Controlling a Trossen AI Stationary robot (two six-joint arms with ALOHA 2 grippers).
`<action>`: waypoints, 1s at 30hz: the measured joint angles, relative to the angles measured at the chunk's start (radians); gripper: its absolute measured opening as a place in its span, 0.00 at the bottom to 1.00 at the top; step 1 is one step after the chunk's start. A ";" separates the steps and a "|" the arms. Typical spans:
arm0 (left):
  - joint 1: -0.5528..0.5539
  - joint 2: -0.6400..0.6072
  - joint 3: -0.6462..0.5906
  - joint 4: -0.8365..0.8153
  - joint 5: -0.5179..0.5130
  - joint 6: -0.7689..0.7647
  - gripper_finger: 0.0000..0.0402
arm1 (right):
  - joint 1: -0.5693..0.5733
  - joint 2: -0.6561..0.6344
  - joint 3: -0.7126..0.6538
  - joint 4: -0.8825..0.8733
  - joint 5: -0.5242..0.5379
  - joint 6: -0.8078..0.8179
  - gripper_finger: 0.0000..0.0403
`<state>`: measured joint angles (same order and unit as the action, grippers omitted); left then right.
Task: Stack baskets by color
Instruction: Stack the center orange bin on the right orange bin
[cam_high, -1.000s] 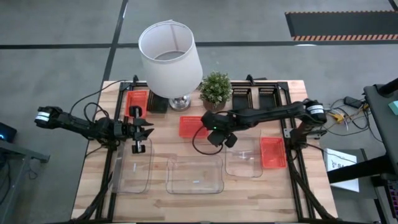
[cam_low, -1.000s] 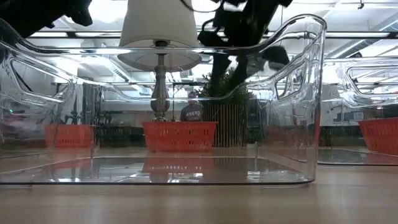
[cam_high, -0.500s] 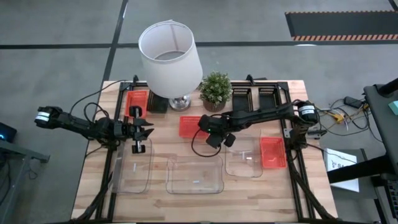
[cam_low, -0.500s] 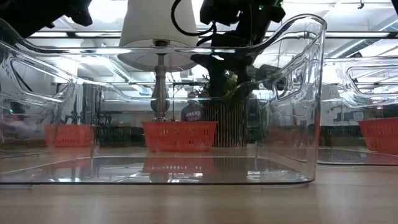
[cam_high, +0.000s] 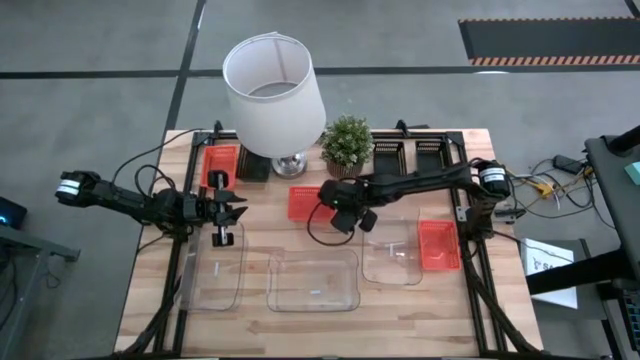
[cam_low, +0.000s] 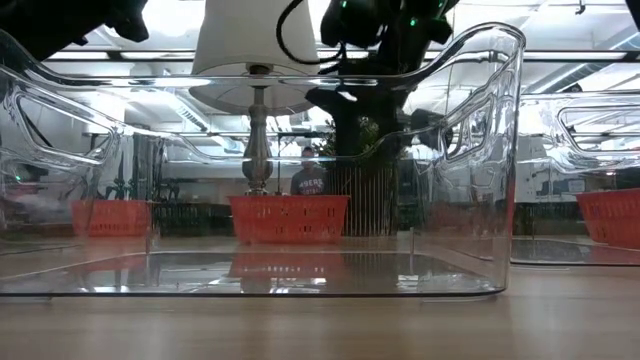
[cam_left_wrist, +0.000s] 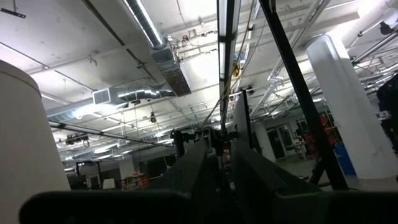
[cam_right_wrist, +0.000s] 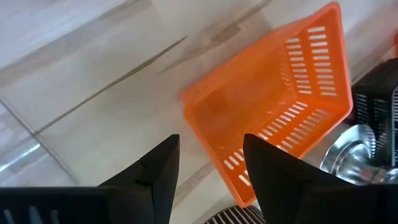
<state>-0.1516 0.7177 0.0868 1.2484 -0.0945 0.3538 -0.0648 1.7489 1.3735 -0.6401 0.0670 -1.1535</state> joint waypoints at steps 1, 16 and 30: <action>0.000 0.000 0.000 0.000 0.000 0.001 0.14 | -0.008 0.007 0.000 -0.001 -0.004 0.000 0.42; 0.000 0.000 -0.001 0.002 0.000 0.001 0.14 | -0.052 0.107 0.016 0.038 0.001 -0.038 0.28; 0.000 0.000 -0.001 0.008 0.000 0.001 0.14 | -0.051 0.091 0.031 0.015 0.012 -0.045 0.03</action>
<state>-0.1516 0.7174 0.0860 1.2564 -0.0948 0.3550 -0.1158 1.8400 1.4044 -0.6247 0.0788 -1.1980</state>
